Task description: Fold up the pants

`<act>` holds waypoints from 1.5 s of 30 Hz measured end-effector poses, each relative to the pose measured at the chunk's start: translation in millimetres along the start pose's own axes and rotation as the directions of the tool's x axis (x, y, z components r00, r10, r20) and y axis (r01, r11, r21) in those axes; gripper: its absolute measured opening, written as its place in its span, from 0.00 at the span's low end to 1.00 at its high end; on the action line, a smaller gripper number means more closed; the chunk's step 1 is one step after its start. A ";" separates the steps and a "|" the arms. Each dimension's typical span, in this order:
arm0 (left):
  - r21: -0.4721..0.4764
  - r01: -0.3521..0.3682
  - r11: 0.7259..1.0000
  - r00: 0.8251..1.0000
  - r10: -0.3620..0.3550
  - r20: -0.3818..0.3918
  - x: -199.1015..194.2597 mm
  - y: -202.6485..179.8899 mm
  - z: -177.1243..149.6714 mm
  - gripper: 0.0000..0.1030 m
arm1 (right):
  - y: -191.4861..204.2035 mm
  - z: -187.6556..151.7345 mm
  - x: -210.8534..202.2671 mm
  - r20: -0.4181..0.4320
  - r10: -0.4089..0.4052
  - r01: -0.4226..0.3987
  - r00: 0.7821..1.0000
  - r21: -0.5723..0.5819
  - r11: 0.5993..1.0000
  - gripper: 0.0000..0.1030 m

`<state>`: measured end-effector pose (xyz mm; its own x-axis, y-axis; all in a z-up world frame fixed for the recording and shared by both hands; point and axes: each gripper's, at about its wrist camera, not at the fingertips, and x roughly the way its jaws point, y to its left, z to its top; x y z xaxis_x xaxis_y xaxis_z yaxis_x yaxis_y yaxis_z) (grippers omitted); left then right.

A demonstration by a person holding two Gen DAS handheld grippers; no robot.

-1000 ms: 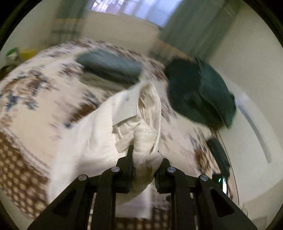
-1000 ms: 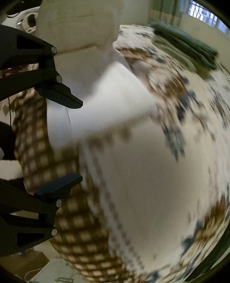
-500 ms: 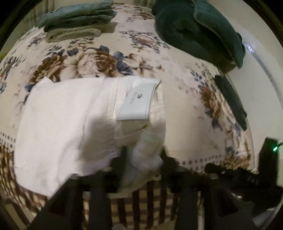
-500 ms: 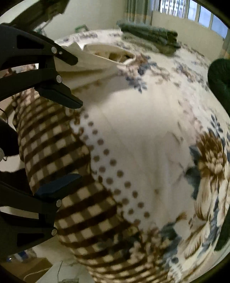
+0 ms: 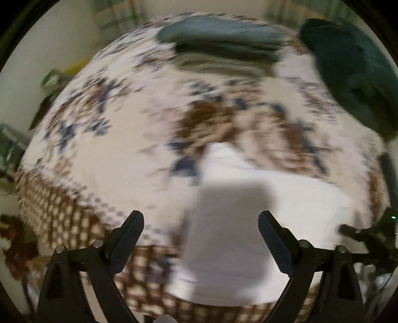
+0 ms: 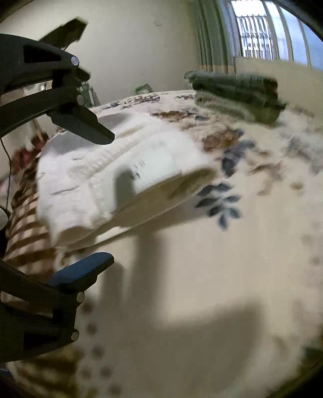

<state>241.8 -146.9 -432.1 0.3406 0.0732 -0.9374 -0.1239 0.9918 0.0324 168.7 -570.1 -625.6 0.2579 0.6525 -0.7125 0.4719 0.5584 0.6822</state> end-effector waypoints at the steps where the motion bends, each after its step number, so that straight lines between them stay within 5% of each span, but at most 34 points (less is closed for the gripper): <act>1: -0.009 -0.010 1.000 1.000 0.010 -0.009 3.8 7.6 -1.2 0.91 | -4.8 5.2 11.3 -0.018 0.005 -0.004 1.000 0.024 1.000 0.88; 3: -0.032 -0.033 0.999 0.999 0.032 -0.027 12.0 20.0 -4.2 0.91 | -7.9 8.1 27.3 -0.054 0.019 -0.017 0.998 0.045 0.999 0.84; 4: -0.042 -0.032 0.999 0.999 0.030 -0.036 15.2 22.9 -5.1 0.91 | -6.4 4.5 29.0 -0.041 0.040 -0.038 0.998 0.045 0.998 0.57; 7: -0.065 -0.026 0.998 0.998 0.022 -0.061 25.6 25.1 -6.2 0.91 | 10.2 -13.4 20.8 0.010 -0.030 0.030 0.999 -0.025 0.999 0.19; 12: -0.059 0.036 0.998 0.996 -0.041 -0.080 38.0 9.1 4.4 0.91 | 23.1 -43.9 -32.0 0.108 -0.025 0.027 0.994 -0.017 1.000 0.14; 17: 0.000 0.072 0.997 0.990 -0.072 -0.123 71.7 -22.2 24.8 0.91 | 3.4 -51.7 -33.8 0.092 -0.208 0.209 0.974 -0.003 0.978 0.14; 21: 0.000 0.096 0.995 0.985 -0.095 -0.145 105.7 -37.5 53.0 0.91 | -5.9 -43.7 -14.1 0.021 -0.331 0.332 0.943 -0.056 0.942 0.26; 27: -0.080 0.111 0.991 0.952 -0.130 -0.276 168.8 -26.7 68.1 0.96 | -8.9 -20.7 -41.5 0.060 -0.229 0.228 0.972 0.022 0.973 0.52; 31: -0.002 0.110 0.994 0.968 -0.108 -0.225 149.2 -28.7 64.0 0.96 | -6.2 2.8 -36.5 0.085 -0.136 0.130 0.987 0.067 0.989 0.60; 34: 0.018 0.101 0.995 0.973 -0.095 -0.210 143.5 -28.2 60.9 0.96 | -9.1 24.9 -12.2 0.022 -0.075 0.071 0.997 0.120 0.990 0.60; 35: 0.021 0.102 0.995 0.973 -0.095 -0.210 144.3 -27.9 60.9 0.96 | -13.3 29.1 2.8 -0.020 -0.019 0.022 1.000 0.165 0.986 0.58; 37: 0.024 0.105 0.994 0.972 -0.097 -0.215 148.1 -27.5 61.1 0.96 | -12.3 32.3 6.1 0.008 -0.021 0.019 1.000 0.176 0.984 0.18; 38: 0.033 0.103 0.994 0.972 -0.094 -0.215 150.1 -28.0 60.9 0.96 | -4.3 34.0 9.5 0.022 -0.016 0.013 1.000 0.137 0.990 0.05; 41: 0.058 0.108 0.992 0.972 -0.093 -0.214 155.6 -36.3 61.4 0.98 | 12.1 31.0 -6.5 0.103 -0.104 0.097 0.989 0.069 0.993 0.06; 45: 0.046 0.104 0.993 0.973 -0.092 -0.211 146.2 -34.5 62.7 0.98 | 14.9 29.8 3.8 0.057 -0.199 0.199 0.978 0.012 0.980 0.07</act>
<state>354.3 -163.8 -548.5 0.1460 -0.0426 -0.9884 -0.0449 0.9978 -0.0496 201.8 -574.6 -623.0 0.2067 0.4979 -0.8423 0.5239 0.6707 0.5250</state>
